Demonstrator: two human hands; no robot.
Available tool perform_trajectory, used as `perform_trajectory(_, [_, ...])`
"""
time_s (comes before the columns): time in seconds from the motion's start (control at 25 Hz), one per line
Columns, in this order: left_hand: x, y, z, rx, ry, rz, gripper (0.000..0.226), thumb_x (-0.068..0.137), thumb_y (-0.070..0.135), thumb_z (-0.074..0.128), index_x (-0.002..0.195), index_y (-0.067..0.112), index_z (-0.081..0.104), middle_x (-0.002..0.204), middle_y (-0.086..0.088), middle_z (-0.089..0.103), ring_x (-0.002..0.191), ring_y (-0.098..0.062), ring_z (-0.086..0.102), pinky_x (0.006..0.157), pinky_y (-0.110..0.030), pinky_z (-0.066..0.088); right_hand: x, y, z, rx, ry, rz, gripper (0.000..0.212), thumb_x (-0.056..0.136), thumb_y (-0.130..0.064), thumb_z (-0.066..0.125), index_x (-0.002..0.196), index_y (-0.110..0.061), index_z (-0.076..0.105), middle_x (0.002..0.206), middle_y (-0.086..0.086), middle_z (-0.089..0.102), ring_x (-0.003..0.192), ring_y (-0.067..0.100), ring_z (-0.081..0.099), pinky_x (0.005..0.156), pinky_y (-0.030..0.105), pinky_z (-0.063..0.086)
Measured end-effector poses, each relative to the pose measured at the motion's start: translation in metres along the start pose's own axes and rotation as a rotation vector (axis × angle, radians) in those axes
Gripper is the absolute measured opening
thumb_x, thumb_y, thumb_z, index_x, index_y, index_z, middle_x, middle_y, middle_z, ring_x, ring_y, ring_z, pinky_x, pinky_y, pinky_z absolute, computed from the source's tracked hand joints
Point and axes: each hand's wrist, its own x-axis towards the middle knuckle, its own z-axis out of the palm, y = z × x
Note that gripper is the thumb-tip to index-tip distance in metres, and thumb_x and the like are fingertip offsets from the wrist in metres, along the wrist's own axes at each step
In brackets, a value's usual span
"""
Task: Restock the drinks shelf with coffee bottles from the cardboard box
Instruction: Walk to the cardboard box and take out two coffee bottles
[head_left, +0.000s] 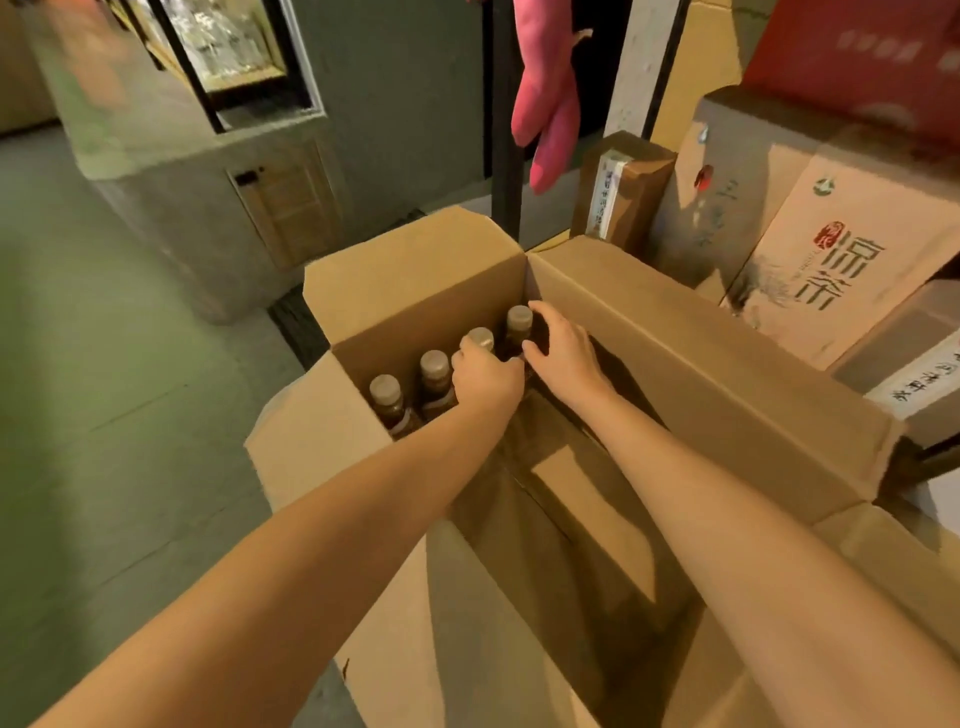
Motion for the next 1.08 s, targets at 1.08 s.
perform_trajectory(1.08, [0.048,-0.022,0.068,-0.28,0.455,-0.145,0.055,0.093,0.021,0.055,0.142,0.014,0.033,0.149,-0.005,0.034,0.138,-0.026,0.033,0.112,-0.037,0.027,0.041,0.041,0.076,0.643,0.101,0.209,0.051,0.086,-0.013,0.065,0.134,-0.008,0.048,0.136,0.01,0.053,0.131,0.022,0.045,0.106,0.028,0.033])
